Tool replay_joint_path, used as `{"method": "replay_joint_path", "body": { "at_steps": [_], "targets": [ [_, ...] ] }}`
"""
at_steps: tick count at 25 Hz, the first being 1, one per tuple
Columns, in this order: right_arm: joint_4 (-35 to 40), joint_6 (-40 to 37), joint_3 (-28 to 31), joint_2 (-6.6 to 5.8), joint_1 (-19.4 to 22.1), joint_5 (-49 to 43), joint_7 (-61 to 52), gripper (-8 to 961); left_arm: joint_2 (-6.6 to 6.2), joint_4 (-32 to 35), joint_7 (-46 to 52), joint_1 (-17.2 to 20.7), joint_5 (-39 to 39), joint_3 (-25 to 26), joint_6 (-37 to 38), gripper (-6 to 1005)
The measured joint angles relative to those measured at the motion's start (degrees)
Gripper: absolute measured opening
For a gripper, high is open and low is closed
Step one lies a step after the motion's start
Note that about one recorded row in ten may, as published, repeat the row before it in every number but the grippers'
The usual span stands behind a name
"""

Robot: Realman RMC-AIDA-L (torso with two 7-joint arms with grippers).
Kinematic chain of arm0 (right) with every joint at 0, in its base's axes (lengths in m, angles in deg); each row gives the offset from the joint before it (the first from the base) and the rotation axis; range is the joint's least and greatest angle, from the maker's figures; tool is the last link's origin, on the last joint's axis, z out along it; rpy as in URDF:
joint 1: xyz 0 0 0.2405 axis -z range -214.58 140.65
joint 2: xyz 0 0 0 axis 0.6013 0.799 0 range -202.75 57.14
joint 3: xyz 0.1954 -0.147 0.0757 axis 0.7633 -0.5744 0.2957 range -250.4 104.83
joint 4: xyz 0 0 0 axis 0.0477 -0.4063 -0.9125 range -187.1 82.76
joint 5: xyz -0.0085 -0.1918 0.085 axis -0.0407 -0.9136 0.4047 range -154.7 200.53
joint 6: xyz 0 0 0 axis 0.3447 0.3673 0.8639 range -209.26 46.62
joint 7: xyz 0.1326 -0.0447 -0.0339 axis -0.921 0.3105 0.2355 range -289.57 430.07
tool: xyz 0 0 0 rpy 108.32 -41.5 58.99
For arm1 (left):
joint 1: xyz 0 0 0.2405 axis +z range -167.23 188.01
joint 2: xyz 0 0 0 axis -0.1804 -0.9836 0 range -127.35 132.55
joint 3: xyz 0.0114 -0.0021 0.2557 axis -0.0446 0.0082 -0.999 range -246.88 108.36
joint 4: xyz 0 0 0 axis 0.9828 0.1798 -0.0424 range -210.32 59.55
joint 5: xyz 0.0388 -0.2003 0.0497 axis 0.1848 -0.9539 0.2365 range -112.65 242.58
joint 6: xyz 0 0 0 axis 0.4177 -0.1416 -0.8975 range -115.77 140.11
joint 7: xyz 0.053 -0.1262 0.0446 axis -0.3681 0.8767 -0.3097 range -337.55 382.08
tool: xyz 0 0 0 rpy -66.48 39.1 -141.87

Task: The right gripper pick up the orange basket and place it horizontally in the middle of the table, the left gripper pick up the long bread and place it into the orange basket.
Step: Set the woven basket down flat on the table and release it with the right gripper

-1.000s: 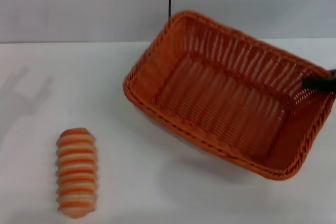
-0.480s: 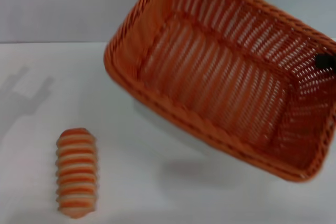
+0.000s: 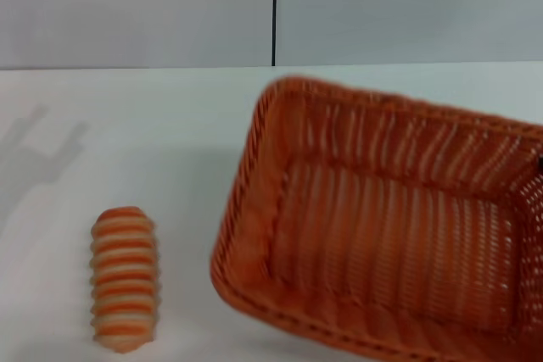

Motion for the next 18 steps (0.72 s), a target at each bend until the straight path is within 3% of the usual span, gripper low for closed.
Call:
{"method": "replay_joint_path", "body": {
  "at_steps": [10, 18],
  "targets": [
    [-5.1, 0.6, -1.3, -1.06, -4.1, -8.5, 2.4, 149, 0.14, 0.0, 0.0, -0.2, 0.0, -0.3, 0.0, 778],
    [-6.9, 3.1, -3.9, -0.50, -6.1, -10.8, 4.7, 149, 0.40, -0.4, -0.4, 0.0, 0.1, -0.3, 0.1, 775]
  ]
}}
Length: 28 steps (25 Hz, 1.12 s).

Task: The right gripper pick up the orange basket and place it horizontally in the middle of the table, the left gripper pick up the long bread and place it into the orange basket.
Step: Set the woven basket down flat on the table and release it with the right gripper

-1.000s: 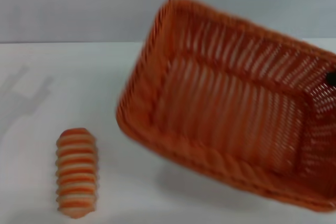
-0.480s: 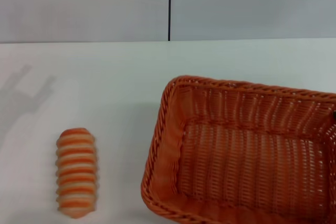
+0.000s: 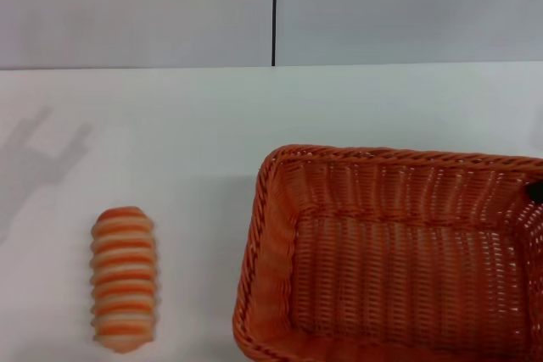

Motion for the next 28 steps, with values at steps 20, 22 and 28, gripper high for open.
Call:
{"method": "replay_joint_path", "body": {
  "at_steps": [20, 22, 28],
  "targets": [
    [-7.4, 9.0, -2.1, 0.36, -5.2, 0.2, 6.9, 147, 0.12, -2.1, -1.0, -0.8, 0.0, 0.0, -0.7, 769],
    [-8.8, 10.3, -1.9, 0.58, -5.5, 0.3, 8.0, 147, 0.13, -2.4, -1.0, -0.8, 0.0, 0.0, -0.7, 768],
    [-12.2, 13.4, -1.9, 0.81, -5.8, 3.1, 10.7, 155, 0.13, -2.6, -1.1, -1.0, 0.0, 0.2, -1.1, 766]
  ]
}}
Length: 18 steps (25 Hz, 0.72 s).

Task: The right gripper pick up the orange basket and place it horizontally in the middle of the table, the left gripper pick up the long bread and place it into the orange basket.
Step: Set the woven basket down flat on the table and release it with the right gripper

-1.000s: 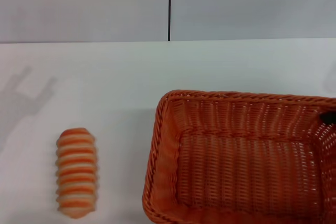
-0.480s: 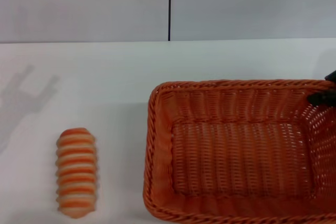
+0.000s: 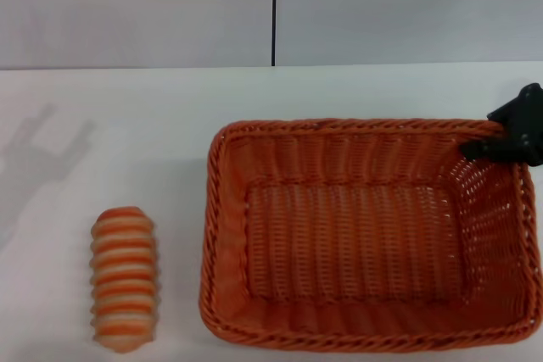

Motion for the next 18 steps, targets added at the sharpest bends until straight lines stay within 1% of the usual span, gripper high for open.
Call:
{"method": "replay_joint_path", "body": {
  "at_steps": [6, 11, 14, 18],
  "targets": [
    [-1.0, 1.5, 0.1, 0.78, 0.2, 1.8, 2.2, 177, 0.08, 0.0, 0.0, -0.6, 0.0, 0.1, -1.1, 765],
    [-3.6, 1.7, -0.4, 1.07, -0.9, 2.3, 2.5, 194, 0.09, -0.1, -0.4, -1.4, 0.0, -0.2, -2.6, 763],
    [-3.5, 2.0, -0.4, 1.52, -1.1, 2.3, 2.7, 205, 0.09, -0.4, -0.7, -2.0, 0.0, -0.3, -2.9, 762],
    [-3.3, 1.9, 0.1, 1.76, -0.8, 3.5, 3.2, 293, 0.08, -0.5, -0.8, -2.3, 0.0, -0.3, -3.1, 761]
  ]
}}
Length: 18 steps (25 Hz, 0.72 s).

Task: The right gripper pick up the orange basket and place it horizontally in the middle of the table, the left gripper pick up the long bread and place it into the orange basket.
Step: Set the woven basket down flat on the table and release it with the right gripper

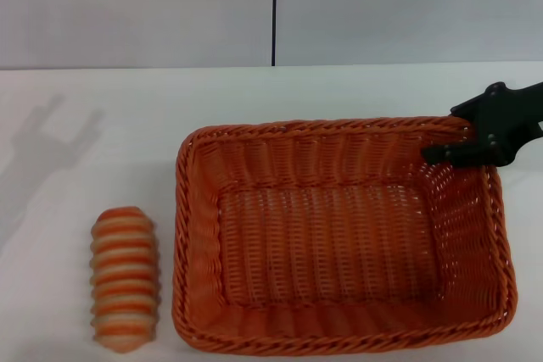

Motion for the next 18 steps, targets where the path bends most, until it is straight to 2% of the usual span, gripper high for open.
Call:
{"method": "replay_joint_path", "body": {
  "at_steps": [4, 9, 14, 18],
  "targets": [
    [0.2, 0.3, 0.1, 0.01, 0.2, 0.4, -1.5, 381, -0.07, 0.0, -0.1, -0.2, 0.1, -0.1, -0.2, 759],
    [0.3, 0.5, 0.2, -0.05, 0.4, 0.3, -3.0, 394, -0.14, 0.0, -0.1, -0.2, 0.1, -0.1, -0.2, 758],
    [0.4, 1.4, -0.8, -0.07, 0.8, -0.7, -3.8, 615, -0.16, 0.1, -0.3, -0.5, 0.1, -0.1, -0.2, 756],
    [0.1, 3.5, -1.5, 0.64, 0.8, -4.2, -5.3, 648, -0.16, 0.0, -0.7, -0.9, 0.1, -0.1, -0.3, 755]
  ]
}}
